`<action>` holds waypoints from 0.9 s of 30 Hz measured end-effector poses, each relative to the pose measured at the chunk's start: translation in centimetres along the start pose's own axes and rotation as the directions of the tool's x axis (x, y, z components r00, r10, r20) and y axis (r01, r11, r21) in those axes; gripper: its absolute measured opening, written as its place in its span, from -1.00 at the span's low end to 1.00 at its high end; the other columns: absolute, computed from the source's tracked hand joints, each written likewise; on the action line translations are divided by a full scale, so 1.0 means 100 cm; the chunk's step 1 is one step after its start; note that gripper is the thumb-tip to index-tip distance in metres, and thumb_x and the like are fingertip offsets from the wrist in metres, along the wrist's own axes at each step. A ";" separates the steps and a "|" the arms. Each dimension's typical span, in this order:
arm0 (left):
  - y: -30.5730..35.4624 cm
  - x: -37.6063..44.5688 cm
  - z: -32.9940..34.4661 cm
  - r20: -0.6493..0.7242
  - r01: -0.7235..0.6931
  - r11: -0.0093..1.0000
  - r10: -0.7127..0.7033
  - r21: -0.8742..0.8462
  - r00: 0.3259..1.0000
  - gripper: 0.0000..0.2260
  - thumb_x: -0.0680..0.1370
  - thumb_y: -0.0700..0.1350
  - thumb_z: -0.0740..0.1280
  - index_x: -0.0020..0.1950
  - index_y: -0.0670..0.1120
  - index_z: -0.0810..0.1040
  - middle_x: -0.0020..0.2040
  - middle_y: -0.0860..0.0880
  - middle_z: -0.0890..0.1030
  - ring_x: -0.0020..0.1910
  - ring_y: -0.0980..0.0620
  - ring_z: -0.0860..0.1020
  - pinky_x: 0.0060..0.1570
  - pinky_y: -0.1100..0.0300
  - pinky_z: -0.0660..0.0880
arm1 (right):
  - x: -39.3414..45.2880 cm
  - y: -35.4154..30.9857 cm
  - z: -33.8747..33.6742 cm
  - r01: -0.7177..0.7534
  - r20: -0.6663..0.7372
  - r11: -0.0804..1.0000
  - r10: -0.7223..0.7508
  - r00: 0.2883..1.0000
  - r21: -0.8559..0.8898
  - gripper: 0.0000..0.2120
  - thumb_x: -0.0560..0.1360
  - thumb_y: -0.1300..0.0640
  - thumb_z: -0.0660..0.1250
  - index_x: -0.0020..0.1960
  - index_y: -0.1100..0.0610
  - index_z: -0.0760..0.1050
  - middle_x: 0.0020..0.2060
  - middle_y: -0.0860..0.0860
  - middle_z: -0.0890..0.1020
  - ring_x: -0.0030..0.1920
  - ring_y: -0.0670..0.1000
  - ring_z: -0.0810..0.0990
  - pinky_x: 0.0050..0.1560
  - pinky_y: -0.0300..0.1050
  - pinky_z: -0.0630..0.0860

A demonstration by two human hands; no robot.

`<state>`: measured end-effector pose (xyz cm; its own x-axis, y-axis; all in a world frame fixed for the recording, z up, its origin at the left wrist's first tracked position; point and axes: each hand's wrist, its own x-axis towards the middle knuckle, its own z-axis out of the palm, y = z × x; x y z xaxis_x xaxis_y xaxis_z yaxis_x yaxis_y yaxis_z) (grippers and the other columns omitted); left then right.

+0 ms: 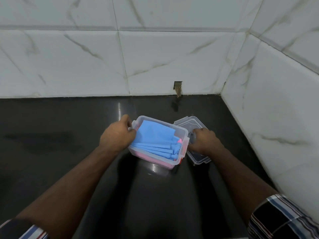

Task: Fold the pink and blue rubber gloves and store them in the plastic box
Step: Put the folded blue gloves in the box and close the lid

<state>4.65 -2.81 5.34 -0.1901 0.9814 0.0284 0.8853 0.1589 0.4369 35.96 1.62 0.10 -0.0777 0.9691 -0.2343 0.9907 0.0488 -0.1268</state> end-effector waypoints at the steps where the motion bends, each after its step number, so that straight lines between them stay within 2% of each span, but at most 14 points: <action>1: -0.007 -0.003 -0.005 -0.001 0.024 1.000 -0.024 0.008 1.000 -0.71 0.52 0.24 0.22 -0.12 0.02 0.36 -0.20 -0.05 0.59 -0.18 -0.15 0.56 -0.18 0.04 0.50 | 0.003 -0.007 0.002 0.008 -0.002 1.000 -0.008 1.000 -0.004 -0.27 0.20 -0.46 0.17 0.22 -0.06 0.46 0.14 0.04 0.58 0.16 0.14 0.53 0.14 0.10 0.49; 4: -0.026 -0.011 -0.016 0.018 0.081 0.996 -0.081 0.034 0.997 -0.63 0.50 0.32 0.16 -0.10 0.01 0.37 -0.21 -0.05 0.58 -0.19 -0.14 0.57 -0.18 0.04 0.47 | 0.007 -0.031 0.005 0.046 0.005 0.999 -0.046 0.999 -0.001 -0.32 0.23 -0.41 0.16 0.20 -0.05 0.48 0.12 0.02 0.59 0.14 0.13 0.53 0.14 0.09 0.49; 8: -0.051 -0.020 -0.030 0.052 0.152 0.988 -0.153 0.021 0.987 -0.55 0.47 0.35 0.16 -0.03 -0.04 0.41 -0.14 -0.07 0.61 -0.13 -0.15 0.59 -0.09 -0.01 0.54 | 0.005 -0.063 0.007 0.117 0.006 0.993 -0.118 0.993 0.007 -0.42 0.30 -0.31 0.21 0.22 -0.04 0.48 0.12 0.00 0.59 0.15 0.10 0.54 0.18 0.05 0.47; 10: -0.060 -0.023 -0.038 0.077 0.182 0.983 -0.184 0.028 0.980 -0.54 0.48 0.34 0.17 0.00 -0.05 0.43 -0.12 -0.08 0.62 -0.10 -0.15 0.59 -0.07 -0.01 0.55 | 0.002 -0.074 0.001 0.127 -0.023 0.989 -0.125 0.992 0.078 -0.47 0.32 -0.22 0.26 0.22 0.00 0.50 0.13 0.02 0.60 0.14 0.11 0.57 0.14 0.01 0.49; 13: -0.071 -0.026 -0.044 0.087 0.206 0.978 -0.203 -0.030 0.975 -0.60 0.48 0.30 0.22 -0.01 -0.02 0.43 -0.11 -0.05 0.62 -0.10 -0.10 0.60 -0.07 0.01 0.56 | -0.002 -0.078 -0.010 0.002 -0.100 0.976 0.020 0.995 0.217 -0.39 0.35 -0.19 0.40 0.33 0.03 0.44 0.20 0.07 0.55 0.16 0.13 0.55 0.14 0.09 0.55; 15: -0.074 -0.028 -0.046 0.092 0.193 0.971 -0.181 -0.143 0.979 -0.67 0.50 0.23 0.28 0.04 0.00 0.45 -0.09 -0.01 0.62 -0.07 -0.07 0.60 -0.03 0.03 0.56 | -0.003 -0.074 -0.011 -0.123 -0.040 0.979 0.131 0.991 0.162 -0.22 0.27 -0.27 0.46 0.39 0.02 0.36 0.26 0.10 0.48 0.23 0.15 0.49 0.17 0.16 0.54; 17: -0.075 -0.031 -0.045 0.122 0.138 0.965 -0.113 -0.221 0.986 -0.75 0.54 0.15 0.30 0.12 0.06 0.47 -0.10 0.01 0.63 -0.07 -0.04 0.62 -0.09 0.10 0.53 | -0.008 -0.071 -0.008 -0.204 0.046 0.973 0.200 0.979 0.106 -0.08 0.19 -0.35 0.47 0.42 0.03 0.29 0.30 0.13 0.43 0.29 0.18 0.44 0.22 0.20 0.50; 20: -0.078 -0.039 -0.044 0.161 0.107 0.957 -0.065 -0.269 0.985 -0.83 0.57 0.13 0.28 0.09 0.11 0.47 -0.13 0.04 0.63 -0.13 0.05 0.62 -0.18 0.14 0.54 | -0.010 -0.069 -0.003 -0.247 0.050 0.958 0.242 0.969 0.145 -0.06 0.20 -0.30 0.53 0.43 0.07 0.28 0.31 0.16 0.40 0.31 0.20 0.41 0.24 0.18 0.48; 22: -0.083 -0.044 -0.046 0.162 0.123 0.950 -0.079 -0.287 0.984 -0.84 0.56 0.13 0.29 0.07 0.10 0.47 -0.13 0.05 0.63 -0.14 0.07 0.61 -0.11 0.10 0.58 | -0.010 -0.067 -0.007 -0.264 -0.016 0.939 0.274 0.962 0.220 -0.18 0.25 -0.20 0.56 0.38 0.09 0.35 0.28 0.17 0.42 0.25 0.19 0.47 0.20 0.15 0.52; 24: -0.087 -0.048 -0.048 0.188 0.135 0.953 -0.085 -0.271 0.979 -0.83 0.56 0.13 0.28 0.07 0.08 0.46 -0.11 0.04 0.62 -0.15 0.06 0.61 -0.10 0.06 0.61 | -0.011 -0.067 -0.021 -0.201 -0.127 0.926 0.252 0.959 0.320 -0.45 0.33 -0.03 0.55 0.25 0.12 0.50 0.16 0.15 0.53 0.06 0.11 0.59 0.06 0.08 0.59; 26: -0.087 -0.050 -0.051 0.260 0.185 0.934 -0.105 -0.306 0.960 -0.85 0.57 0.08 0.28 0.06 0.06 0.44 -0.10 -0.01 0.62 -0.23 0.00 0.64 -0.22 0.05 0.64 | -0.017 -0.072 -0.042 -0.103 -0.209 0.900 0.208 0.956 0.423 -0.71 0.38 0.15 0.51 0.09 0.14 0.61 -0.04 0.09 0.65 -0.13 0.03 0.62 -0.10 -0.05 0.57; 27: -0.086 -0.052 -0.053 0.309 0.216 0.918 -0.111 -0.331 0.945 -0.86 0.57 0.06 0.28 0.06 0.05 0.44 -0.11 -0.05 0.63 -0.30 -0.03 0.64 -0.31 0.07 0.63 | -0.020 -0.076 -0.053 -0.066 -0.224 0.882 0.190 0.956 0.466 -0.77 0.39 0.21 0.50 0.04 0.15 0.64 -0.11 0.07 0.66 -0.16 0.02 0.63 -0.11 -0.08 0.54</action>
<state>-4.25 -9.84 6.17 -0.1463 0.9428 -0.2994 0.6315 0.3220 0.7054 29.17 0.60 6.61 0.1394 0.9897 -0.0320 0.8271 -0.1341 -0.5459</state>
